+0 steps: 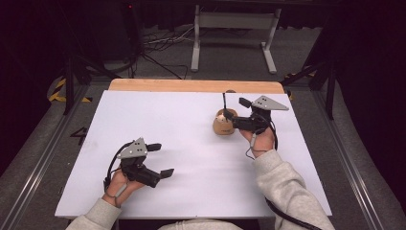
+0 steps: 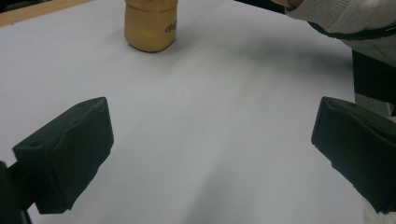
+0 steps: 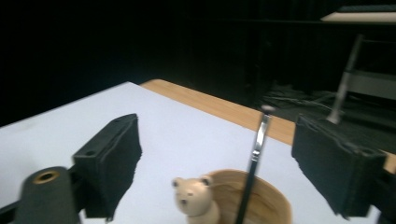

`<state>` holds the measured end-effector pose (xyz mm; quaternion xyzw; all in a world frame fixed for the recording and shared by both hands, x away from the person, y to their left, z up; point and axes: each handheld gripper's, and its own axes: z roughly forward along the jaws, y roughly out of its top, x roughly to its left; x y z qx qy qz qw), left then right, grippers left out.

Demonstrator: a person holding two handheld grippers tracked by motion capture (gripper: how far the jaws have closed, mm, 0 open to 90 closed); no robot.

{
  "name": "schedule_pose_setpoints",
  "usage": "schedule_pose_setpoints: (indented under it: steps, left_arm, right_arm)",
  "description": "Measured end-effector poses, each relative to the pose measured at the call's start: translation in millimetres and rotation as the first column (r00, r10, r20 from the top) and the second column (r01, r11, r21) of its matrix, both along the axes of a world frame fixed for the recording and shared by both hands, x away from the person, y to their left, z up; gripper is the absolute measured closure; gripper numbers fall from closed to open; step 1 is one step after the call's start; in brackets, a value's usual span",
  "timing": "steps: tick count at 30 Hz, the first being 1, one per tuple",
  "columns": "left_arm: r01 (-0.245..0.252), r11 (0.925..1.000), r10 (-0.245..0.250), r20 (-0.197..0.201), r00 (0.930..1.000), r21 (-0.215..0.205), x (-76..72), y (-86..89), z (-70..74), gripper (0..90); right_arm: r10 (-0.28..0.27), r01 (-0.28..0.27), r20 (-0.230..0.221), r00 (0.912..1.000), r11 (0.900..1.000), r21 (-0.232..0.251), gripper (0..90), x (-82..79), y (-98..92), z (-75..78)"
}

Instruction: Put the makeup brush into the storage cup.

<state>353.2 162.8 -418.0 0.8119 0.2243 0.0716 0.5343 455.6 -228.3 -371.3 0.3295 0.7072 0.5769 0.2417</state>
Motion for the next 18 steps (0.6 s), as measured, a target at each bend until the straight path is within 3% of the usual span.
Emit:
schedule_pose_setpoints:
  steps: [2,5,9,18]
  left_arm:
    - [-0.009,0.9999,0.009,0.004,1.0000,-0.006,-0.6,3.4,0.5,0.0]
    - [-0.032,0.9990,0.032,0.014,0.9994,-0.030,-2.2,10.0,1.7,0.0]
    - [-0.063,0.9963,0.065,0.025,0.9976,-0.059,-5.5,18.4,3.5,0.0]
    - [-0.075,0.9914,0.079,0.033,0.9963,-0.107,-9.2,31.3,2.0,0.0]
  right_arm:
    - [0.042,-0.042,0.018,0.9990,0.999,-0.008,11.1,-5.6,-0.9,3.0]
    - [0.081,-0.076,0.055,0.9952,0.994,-0.079,4.7,-16.7,-1.7,7.0]
    - [0.113,-0.108,0.061,0.9918,0.992,-0.072,0.8,-28.7,-5.1,10.0]
    - [0.146,-0.141,0.064,0.9872,0.987,-0.072,0.0,-49.1,-14.8,9.6]
